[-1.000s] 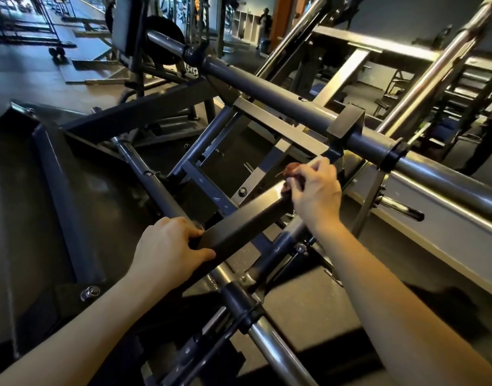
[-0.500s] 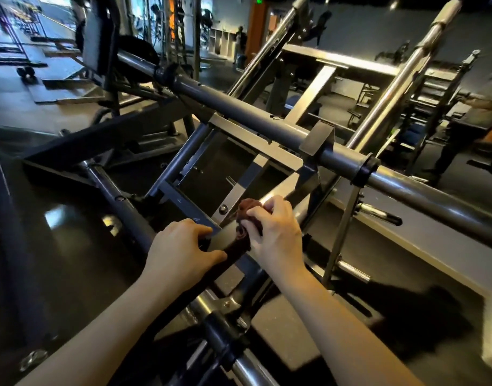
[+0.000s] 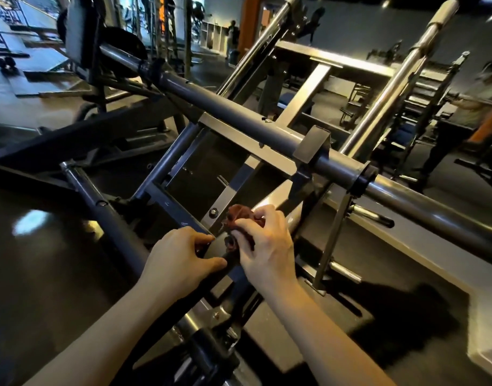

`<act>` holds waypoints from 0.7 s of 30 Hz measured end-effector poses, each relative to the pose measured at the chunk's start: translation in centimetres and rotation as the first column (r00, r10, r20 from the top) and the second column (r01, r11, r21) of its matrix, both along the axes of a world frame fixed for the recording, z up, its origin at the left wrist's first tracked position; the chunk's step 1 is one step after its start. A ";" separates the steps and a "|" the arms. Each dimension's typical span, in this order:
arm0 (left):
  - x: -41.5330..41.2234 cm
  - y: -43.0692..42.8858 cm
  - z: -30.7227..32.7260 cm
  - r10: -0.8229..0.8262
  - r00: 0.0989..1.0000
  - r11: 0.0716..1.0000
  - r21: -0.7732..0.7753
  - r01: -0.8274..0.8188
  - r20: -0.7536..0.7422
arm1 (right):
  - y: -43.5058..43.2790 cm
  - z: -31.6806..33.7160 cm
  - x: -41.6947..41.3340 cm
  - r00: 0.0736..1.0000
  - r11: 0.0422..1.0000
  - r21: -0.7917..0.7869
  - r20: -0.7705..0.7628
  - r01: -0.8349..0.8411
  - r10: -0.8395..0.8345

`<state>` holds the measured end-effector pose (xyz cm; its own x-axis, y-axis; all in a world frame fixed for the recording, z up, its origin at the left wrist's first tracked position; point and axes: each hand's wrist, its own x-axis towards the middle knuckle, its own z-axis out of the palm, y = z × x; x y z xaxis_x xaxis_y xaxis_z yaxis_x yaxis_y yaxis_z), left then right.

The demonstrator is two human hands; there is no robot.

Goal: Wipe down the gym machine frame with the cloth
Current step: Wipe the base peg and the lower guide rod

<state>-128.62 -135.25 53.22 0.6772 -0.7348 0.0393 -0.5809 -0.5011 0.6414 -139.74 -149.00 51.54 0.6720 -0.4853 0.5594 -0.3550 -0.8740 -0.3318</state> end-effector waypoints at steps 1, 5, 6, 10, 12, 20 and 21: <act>-0.3 -0.5 -0.1 0.000 1.000 1.000 -0.025 0.001 0.023 | -0.7 0.2 -0.1 1.000 1.000 -0.018 -0.008 -0.005 0.005; -0.7 -1.6 -0.9 0.011 0.998 0.992 -0.124 -0.004 0.061 | -6.9 1.9 1.2 0.980 0.979 -0.049 0.018 0.197 -0.196; -0.6 -1.6 -1.1 0.010 0.998 0.992 -0.127 -0.002 0.066 | -8.4 2.4 1.5 0.970 0.969 -0.048 0.003 0.243 -0.243; -0.5 -1.4 -1.3 0.007 0.997 0.990 -0.138 0.003 0.073 | -11.1 3.7 2.5 0.920 0.921 -0.065 -0.057 0.383 -0.387; -0.5 -1.4 -1.4 -0.002 0.998 0.989 -0.146 0.011 0.063 | -9.7 3.5 2.7 0.910 0.911 -0.007 -0.021 0.413 -0.413; -0.3 -1.4 -1.0 -0.016 0.999 0.991 -0.130 0.022 0.052 | -10.5 3.4 1.7 0.936 0.932 0.087 -0.013 0.352 -0.352; -0.2 -1.4 -0.8 -0.011 0.999 0.992 -0.127 0.018 0.052 | -11.1 3.9 1.9 0.924 0.913 0.159 0.001 0.377 -0.382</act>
